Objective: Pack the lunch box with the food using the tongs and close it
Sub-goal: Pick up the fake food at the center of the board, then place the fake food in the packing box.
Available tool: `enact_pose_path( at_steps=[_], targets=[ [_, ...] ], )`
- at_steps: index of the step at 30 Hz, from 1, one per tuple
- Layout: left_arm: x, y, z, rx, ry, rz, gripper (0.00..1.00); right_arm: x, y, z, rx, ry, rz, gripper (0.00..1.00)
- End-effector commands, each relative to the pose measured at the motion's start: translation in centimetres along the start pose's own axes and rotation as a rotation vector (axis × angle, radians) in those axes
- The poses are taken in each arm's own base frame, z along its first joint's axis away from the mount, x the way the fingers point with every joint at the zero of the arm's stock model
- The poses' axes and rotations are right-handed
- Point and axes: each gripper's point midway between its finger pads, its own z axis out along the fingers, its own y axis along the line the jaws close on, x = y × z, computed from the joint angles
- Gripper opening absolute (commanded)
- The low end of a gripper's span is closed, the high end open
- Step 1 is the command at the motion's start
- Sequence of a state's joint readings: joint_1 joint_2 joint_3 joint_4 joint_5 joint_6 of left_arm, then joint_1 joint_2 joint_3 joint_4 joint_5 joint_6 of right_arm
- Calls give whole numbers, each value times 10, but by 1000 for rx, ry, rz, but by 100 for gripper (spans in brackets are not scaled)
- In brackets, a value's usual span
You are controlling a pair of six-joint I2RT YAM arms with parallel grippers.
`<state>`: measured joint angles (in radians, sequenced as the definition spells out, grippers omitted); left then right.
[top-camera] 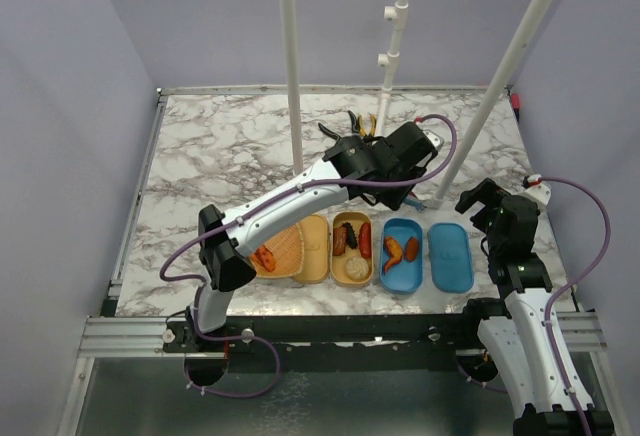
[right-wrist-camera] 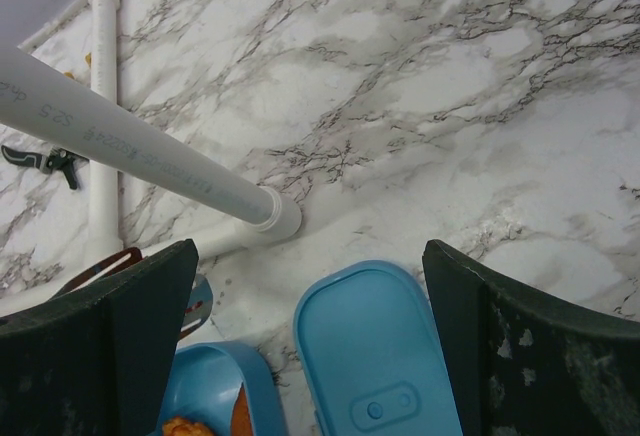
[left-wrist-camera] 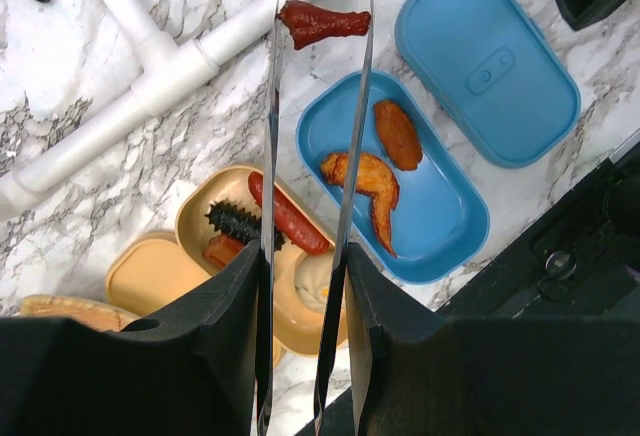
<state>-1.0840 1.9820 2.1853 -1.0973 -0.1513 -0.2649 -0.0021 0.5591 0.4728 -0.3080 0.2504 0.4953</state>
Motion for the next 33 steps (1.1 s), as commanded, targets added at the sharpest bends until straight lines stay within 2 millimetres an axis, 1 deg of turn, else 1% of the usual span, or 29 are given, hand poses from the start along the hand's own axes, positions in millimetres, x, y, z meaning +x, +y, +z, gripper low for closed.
enact_pose_path(
  at_steps=[1,2,7,9,11,13,16,20,25,29,33],
  targets=[
    [-6,0,-31,46,-63,20,28,-1,-6,0,20,-16,-11,100],
    [-3,-1,-35,58,-61,26,28,-1,-5,0,18,-17,-11,100],
    [25,-8,-48,147,-1,81,28,-1,-4,0,13,-15,-12,100],
    [32,-6,-55,152,9,99,28,0,-4,1,14,-12,-12,100],
    [34,-3,-64,153,0,103,28,1,-4,2,16,-6,-14,100],
    [36,-7,-72,182,-6,102,28,2,-5,3,21,-1,-16,100],
    [39,-11,-76,213,-7,94,28,3,-6,4,26,4,-17,100],
    [48,-12,-71,219,8,71,28,3,-5,4,23,6,-18,100],
    [52,-14,-59,208,23,21,28,4,-4,3,15,9,-18,100],
    [46,-16,-55,215,-14,-7,29,3,-3,2,10,3,-16,100],
    [41,-19,-47,219,-32,-20,30,3,-4,2,10,2,-17,100]
  ],
)
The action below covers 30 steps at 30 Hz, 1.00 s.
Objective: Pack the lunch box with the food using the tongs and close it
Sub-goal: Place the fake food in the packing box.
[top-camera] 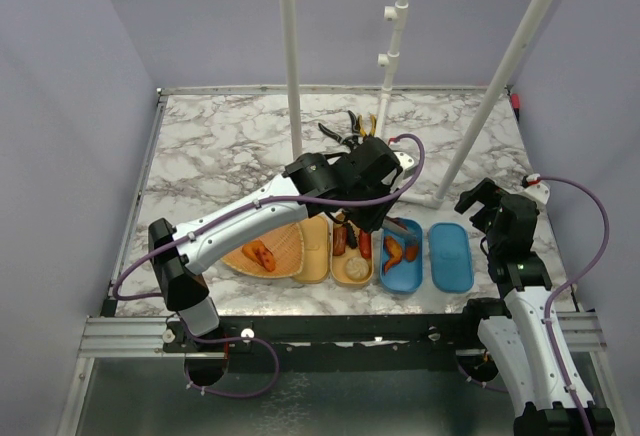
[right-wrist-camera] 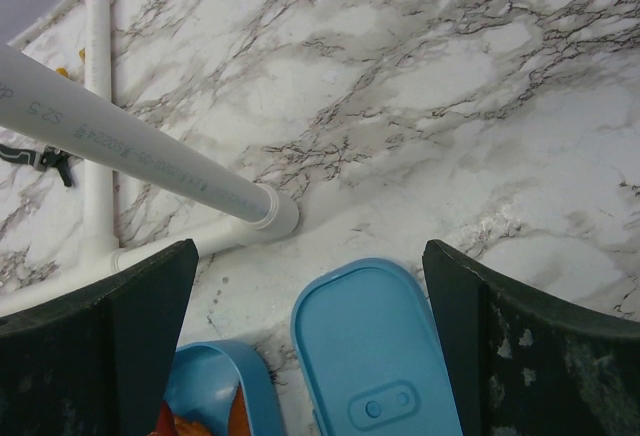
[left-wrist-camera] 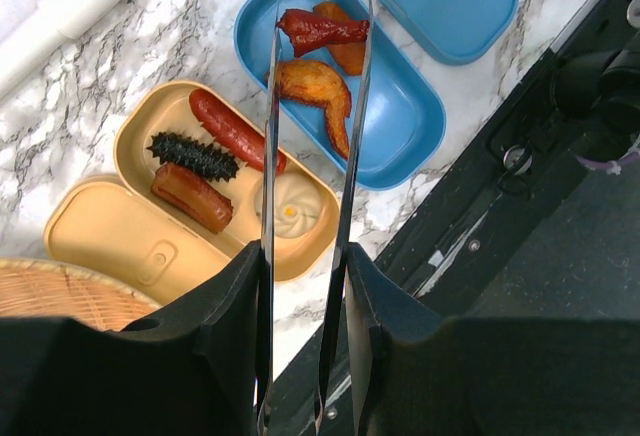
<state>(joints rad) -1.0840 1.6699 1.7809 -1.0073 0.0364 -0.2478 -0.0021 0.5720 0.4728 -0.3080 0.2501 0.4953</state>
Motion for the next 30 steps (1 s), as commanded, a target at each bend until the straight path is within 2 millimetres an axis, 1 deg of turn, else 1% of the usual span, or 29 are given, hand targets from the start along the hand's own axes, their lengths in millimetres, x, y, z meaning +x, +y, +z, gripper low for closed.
enact_pose_path(
  at_steps=[1,8,19,23,30],
  targets=[
    [-20,-8,3,35,-85,-29,31,0,-3,0,4,-10,-13,100],
    [-21,-5,11,16,-75,-32,31,-1,-4,0,11,-13,-12,100],
    [-8,4,15,-24,-32,-48,34,0,-4,1,14,-8,-14,100],
    [-9,11,15,-61,-37,-53,39,1,-4,1,12,-6,-16,100],
    [-10,13,15,-65,-41,-51,44,1,-4,1,15,-6,-16,100]
  ],
)
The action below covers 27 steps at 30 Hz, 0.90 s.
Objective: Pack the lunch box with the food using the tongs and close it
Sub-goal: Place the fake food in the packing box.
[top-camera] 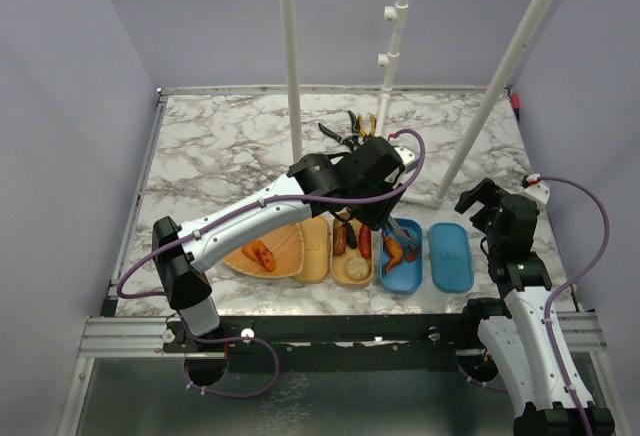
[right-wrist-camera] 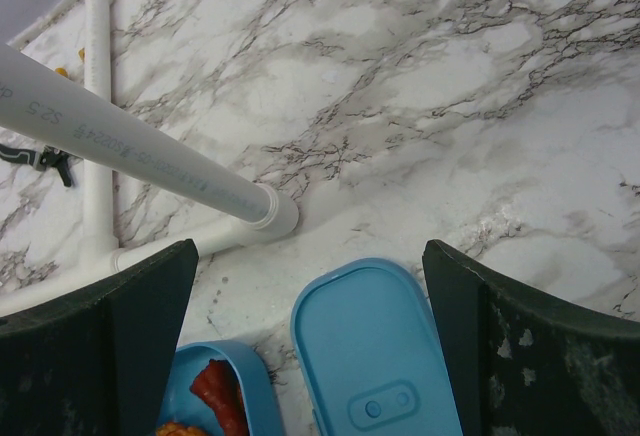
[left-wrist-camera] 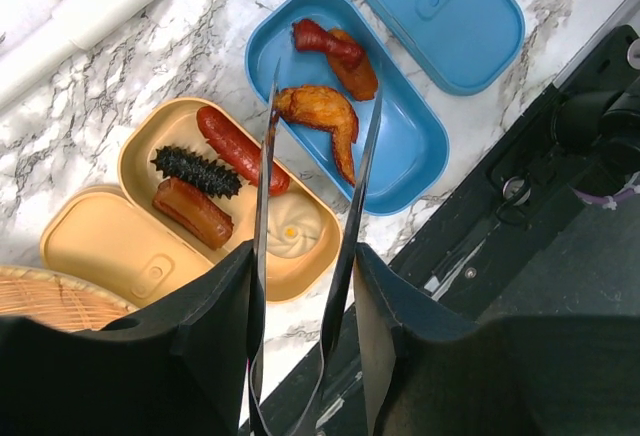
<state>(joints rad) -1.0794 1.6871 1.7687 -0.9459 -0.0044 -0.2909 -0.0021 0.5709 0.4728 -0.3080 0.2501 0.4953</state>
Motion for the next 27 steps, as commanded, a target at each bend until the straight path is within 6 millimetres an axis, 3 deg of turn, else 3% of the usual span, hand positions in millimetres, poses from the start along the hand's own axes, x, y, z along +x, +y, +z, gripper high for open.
enact_pose_path(
  at_steps=[1,21,27],
  targets=[
    [1,8,3,-31,1,-3,44,1,-4,1,15,-5,-16,100],
    [-32,7,-21,-14,-108,14,37,0,-5,1,20,-10,-14,100],
    [-44,17,-36,-32,-156,2,37,0,-5,0,19,-11,-14,100]
  ],
)
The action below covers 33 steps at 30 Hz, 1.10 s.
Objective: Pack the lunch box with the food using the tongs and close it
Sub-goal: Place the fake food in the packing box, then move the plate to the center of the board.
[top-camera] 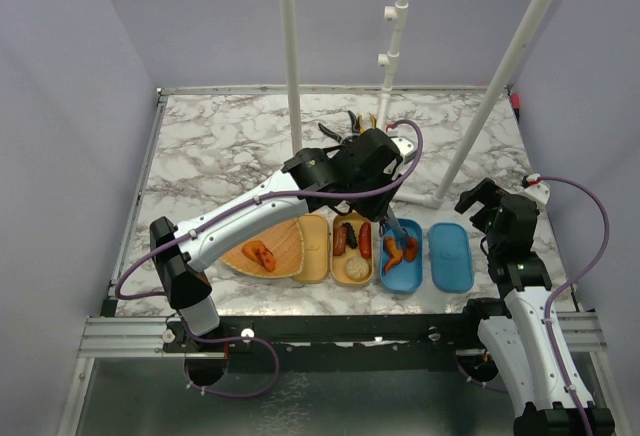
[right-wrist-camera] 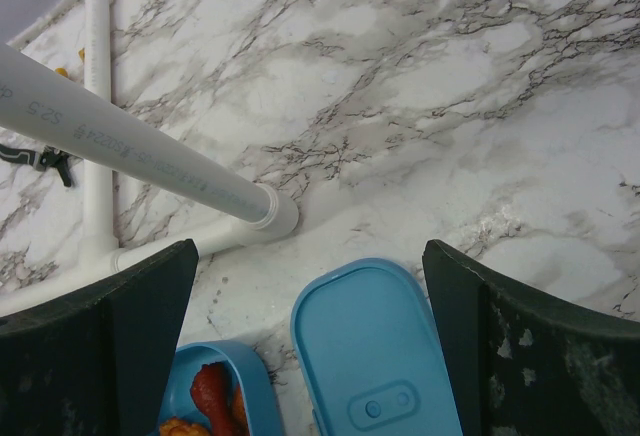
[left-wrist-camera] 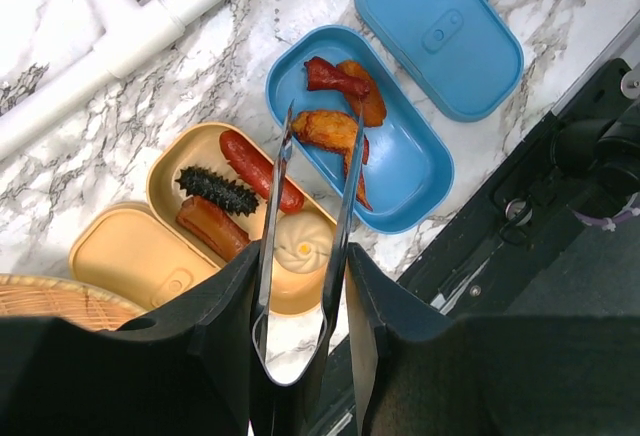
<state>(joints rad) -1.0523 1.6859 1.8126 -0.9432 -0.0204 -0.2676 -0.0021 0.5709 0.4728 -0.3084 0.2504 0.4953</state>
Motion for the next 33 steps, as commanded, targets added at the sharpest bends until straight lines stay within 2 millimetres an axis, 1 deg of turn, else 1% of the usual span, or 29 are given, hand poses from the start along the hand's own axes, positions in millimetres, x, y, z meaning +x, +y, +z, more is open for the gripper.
enact_pose_path(
  at_steps=[1,8,10,12,14,18,22,25,33],
  targets=[
    [-28,9,-28,-16,-108,-6,37,0,-5,0,18,-10,-14,100],
    [-32,23,-40,-37,-144,-29,34,0,-5,0,18,-12,-12,100],
    [-34,32,-47,-51,-155,-41,34,0,-5,0,18,-12,-12,100],
    [-33,48,-57,-74,-161,-68,34,-1,-5,0,18,-13,-12,100],
    [-28,66,-63,-100,-151,-93,33,-1,-5,0,18,-13,-13,100],
    [-13,98,-75,-174,-105,-109,33,0,-4,1,16,-10,-14,100],
    [4,128,-82,-256,-50,-108,32,0,-4,1,12,-10,-12,100],
    [13,147,-81,-300,-25,-118,32,0,-4,0,11,-10,-13,100],
    [16,166,-63,-325,-34,-124,30,-1,-3,-1,6,-13,-12,100]
  ],
)
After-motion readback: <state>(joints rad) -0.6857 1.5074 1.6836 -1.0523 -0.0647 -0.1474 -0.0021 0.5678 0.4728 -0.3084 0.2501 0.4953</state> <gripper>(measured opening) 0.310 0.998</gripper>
